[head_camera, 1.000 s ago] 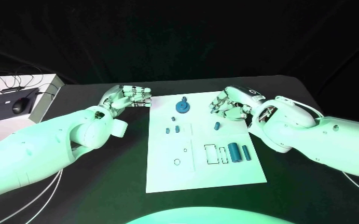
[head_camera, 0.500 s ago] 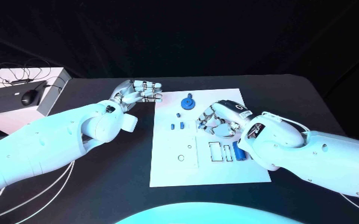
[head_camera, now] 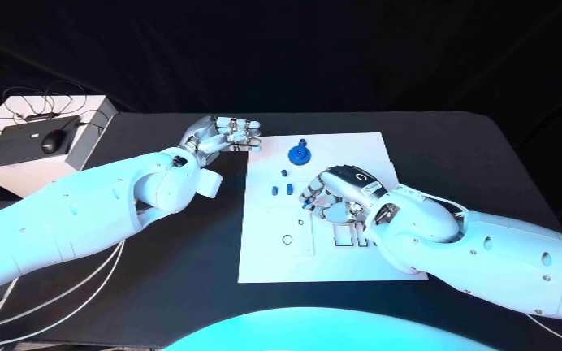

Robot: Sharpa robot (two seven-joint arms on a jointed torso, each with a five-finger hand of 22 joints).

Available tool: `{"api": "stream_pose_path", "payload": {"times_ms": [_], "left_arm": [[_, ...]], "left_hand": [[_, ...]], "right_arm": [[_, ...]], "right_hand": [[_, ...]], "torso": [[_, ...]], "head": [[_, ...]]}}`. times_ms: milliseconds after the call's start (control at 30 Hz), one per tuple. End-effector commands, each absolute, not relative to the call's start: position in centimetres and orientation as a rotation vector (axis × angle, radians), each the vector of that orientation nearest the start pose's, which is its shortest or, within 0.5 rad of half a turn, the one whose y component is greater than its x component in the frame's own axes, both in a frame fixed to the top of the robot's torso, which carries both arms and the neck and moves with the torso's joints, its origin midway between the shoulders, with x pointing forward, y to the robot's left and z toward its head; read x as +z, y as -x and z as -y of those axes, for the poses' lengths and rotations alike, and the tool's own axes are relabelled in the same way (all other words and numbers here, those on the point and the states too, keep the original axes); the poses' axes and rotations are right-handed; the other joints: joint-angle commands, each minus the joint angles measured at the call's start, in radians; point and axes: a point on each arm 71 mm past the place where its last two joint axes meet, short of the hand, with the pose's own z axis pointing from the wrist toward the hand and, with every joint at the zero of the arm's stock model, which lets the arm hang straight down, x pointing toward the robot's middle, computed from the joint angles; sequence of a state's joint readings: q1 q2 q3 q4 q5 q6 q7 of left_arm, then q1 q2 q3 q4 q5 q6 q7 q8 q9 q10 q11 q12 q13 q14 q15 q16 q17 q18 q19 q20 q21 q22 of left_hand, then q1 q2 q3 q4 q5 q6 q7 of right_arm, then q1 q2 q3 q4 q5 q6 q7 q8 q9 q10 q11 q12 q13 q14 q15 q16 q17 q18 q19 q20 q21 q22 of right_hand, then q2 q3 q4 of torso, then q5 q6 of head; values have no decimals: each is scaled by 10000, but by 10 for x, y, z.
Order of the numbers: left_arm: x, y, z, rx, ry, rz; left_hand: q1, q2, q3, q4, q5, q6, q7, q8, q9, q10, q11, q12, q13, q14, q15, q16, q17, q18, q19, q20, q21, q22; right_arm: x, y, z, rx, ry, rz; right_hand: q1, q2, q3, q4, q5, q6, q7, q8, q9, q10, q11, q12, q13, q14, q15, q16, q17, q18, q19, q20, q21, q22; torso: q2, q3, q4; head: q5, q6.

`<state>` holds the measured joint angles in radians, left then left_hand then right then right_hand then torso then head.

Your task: Assemble the parts on the task board

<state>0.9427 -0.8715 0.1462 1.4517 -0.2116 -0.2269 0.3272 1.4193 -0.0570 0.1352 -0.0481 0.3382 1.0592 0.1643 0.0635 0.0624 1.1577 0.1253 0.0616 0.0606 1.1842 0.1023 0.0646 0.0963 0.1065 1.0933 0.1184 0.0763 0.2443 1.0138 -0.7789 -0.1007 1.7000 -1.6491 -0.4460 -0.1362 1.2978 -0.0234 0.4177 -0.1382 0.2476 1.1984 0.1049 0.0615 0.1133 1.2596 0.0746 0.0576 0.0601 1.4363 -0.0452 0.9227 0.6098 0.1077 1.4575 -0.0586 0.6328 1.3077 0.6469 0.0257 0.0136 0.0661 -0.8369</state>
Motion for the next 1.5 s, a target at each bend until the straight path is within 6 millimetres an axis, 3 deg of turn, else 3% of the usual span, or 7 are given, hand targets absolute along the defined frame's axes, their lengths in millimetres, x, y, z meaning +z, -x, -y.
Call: {"api": "stream_pose_path", "payload": {"times_ms": [33, 167, 533, 1500], "left_arm": [[-241, -473, -242, -14733, 11181, -14991], [-241, -474, -243, -14685, 11191, -14983], [-242, -474, -244, -14654, 11203, -14974], [-242, -474, -243, -14681, 11196, -15089]], "left_hand": [[-33, -65, -76, -5, -16, -38, 3, -6, 9, -35, 1, -16, -12, -53, -1, -20, 18, -97, -31, 25, -34, -50], [-39, -66, -94, 8, -10, -49, 15, -8, 8, -45, 6, -18, -12, -52, 0, -20, 23, -97, -28, 30, -33, -77], [-45, -60, -170, 66, -16, -59, 29, -6, 9, -51, 13, -18, -12, -57, 6, -20, 40, -91, -12, 42, -34, -177], [15, -44, -221, 115, -15, -78, 50, -8, 8, -72, 22, -17, -11, -76, 10, -21, 56, -84, 12, 52, -27, -333]], "right_arm": [[-259, -388, 114, 8262, 3564, -16636], [-264, -384, 111, 8332, 3689, -16832], [-270, -380, 107, 8345, 3936, -17035], [-277, -379, 106, 8081, 4308, -17328]], "right_hand": [[103, 124, 53, -28, -23, 101, 0, 36, 8, 320, -294, 28, 13, -9, -17, 35, -9, 175, 121, -10, -40, 748], [108, 134, 71, -38, -36, 104, 3, 33, 6, 325, -293, 27, 12, -9, -18, 45, -11, 174, 138, -13, -47, 754], [104, 124, 67, -46, -44, 106, 4, 34, 6, 324, -293, 27, 12, -9, -18, 50, -11, 173, 141, -13, -54, 755], [104, 132, 77, -75, -40, 109, 6, 35, 0, 329, -294, 29, 13, -13, -18, 66, -18, 168, 159, -15, -59, 766]], "torso": [[-6, -1, 5], [-5, 2, -8], [-9, -2, 1], [-5, 1, -5]], "head": [[14, -80], [86, -118], [107, -140], [48, -174]]}}
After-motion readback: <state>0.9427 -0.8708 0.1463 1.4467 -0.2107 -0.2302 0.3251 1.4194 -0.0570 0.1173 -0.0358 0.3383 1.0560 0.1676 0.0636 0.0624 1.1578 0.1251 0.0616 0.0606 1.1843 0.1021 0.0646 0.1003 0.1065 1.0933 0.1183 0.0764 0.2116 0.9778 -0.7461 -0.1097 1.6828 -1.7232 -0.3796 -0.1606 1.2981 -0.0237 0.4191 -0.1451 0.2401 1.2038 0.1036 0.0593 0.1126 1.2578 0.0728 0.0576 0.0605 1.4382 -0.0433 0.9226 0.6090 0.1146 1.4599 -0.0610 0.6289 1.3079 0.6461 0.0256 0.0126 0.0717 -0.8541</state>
